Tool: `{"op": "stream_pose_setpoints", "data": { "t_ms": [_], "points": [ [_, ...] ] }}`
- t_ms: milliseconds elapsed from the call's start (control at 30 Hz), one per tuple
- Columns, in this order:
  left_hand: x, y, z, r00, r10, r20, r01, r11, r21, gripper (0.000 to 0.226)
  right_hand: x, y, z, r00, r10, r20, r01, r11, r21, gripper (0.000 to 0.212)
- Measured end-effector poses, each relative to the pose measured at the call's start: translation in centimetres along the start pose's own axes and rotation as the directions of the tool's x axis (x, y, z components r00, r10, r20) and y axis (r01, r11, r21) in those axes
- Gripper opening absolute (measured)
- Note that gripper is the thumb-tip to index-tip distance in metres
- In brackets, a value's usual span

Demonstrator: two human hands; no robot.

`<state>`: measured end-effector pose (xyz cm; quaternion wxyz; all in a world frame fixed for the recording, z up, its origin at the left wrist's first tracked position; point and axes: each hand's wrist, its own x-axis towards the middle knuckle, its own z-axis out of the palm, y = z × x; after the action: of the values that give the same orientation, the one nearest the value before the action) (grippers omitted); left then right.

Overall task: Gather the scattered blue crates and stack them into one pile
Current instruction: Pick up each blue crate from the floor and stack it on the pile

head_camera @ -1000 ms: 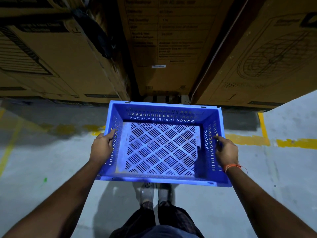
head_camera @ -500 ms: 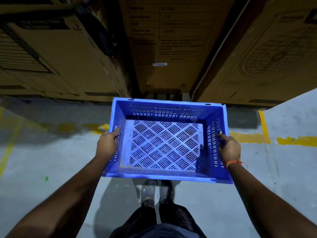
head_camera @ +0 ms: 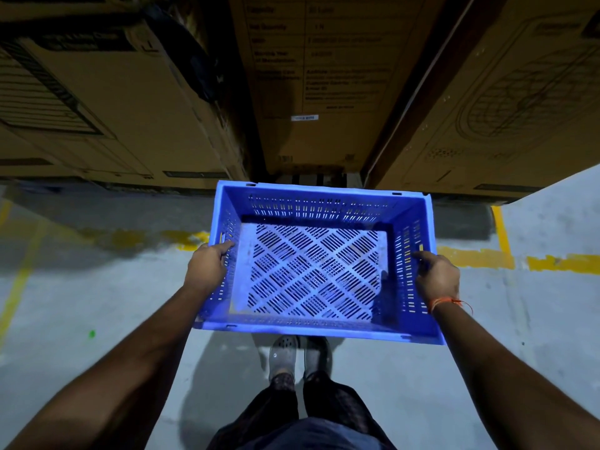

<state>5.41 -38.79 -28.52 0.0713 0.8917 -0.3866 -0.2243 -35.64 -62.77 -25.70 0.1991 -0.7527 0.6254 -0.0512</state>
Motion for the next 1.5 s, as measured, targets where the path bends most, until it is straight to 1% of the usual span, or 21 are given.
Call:
{"op": "stream_pose_setpoints", "data": {
  "t_ms": [100, 233, 367, 467, 667, 900, 1133, 1267, 1500],
  "points": [
    [0.0, -0.2, 0.0, 1.000, 0.016, 0.005, -0.016, 1.000, 0.011, 0.049, -0.4, 0.2, 0.1, 1.000, 0.007, 0.000, -0.007, 1.000, 0.009, 0.037],
    [-0.8, -0.1, 0.2, 1.000, 0.003, -0.003, -0.003, 1.000, -0.016, 0.047, -0.8, 0.9, 0.3, 1.000, 0.024, 0.008, -0.024, 1.000, 0.020, 0.040],
    [-1.9, 0.6, 0.2, 1.000, -0.017, -0.014, 0.017, 1.000, -0.012, 0.045, -0.9, 1.1, 0.5, 1.000, 0.015, 0.013, -0.015, 1.000, 0.020, 0.037],
    [-1.5, 0.4, 0.2, 0.999, -0.022, -0.030, 0.022, 1.000, -0.001, 0.049, -0.5, 1.0, 0.5, 1.000, 0.025, 0.010, -0.025, 0.999, 0.024, 0.037],
    [-1.9, 1.4, 0.3, 0.995, -0.049, -0.084, 0.044, 0.997, -0.062, 0.039, -0.6, 1.2, 0.8, 1.000, -0.020, -0.018, 0.020, 1.000, 0.003, 0.033],
    [-2.1, 1.7, 0.5, 0.993, -0.081, -0.089, 0.078, 0.996, -0.038, 0.038, -0.4, 1.4, 1.0, 0.999, -0.028, -0.030, 0.027, 1.000, -0.012, 0.031],
    [-2.2, 1.5, 0.1, 0.994, -0.068, -0.085, 0.063, 0.996, -0.057, 0.036, -0.5, 0.8, 1.1, 1.000, -0.004, -0.007, 0.003, 0.999, -0.053, 0.030],
    [-2.4, 1.9, 0.0, 0.993, -0.047, -0.110, 0.041, 0.997, -0.060, 0.035, -0.3, 1.4, 1.1, 0.999, -0.037, -0.023, 0.036, 0.999, -0.024, 0.029],
    [-1.8, 1.5, 0.1, 0.995, -0.053, -0.089, 0.049, 0.998, -0.049, 0.036, 0.1, 1.1, 1.2, 0.999, -0.031, -0.021, 0.030, 0.999, -0.035, 0.029]
  ]
}}
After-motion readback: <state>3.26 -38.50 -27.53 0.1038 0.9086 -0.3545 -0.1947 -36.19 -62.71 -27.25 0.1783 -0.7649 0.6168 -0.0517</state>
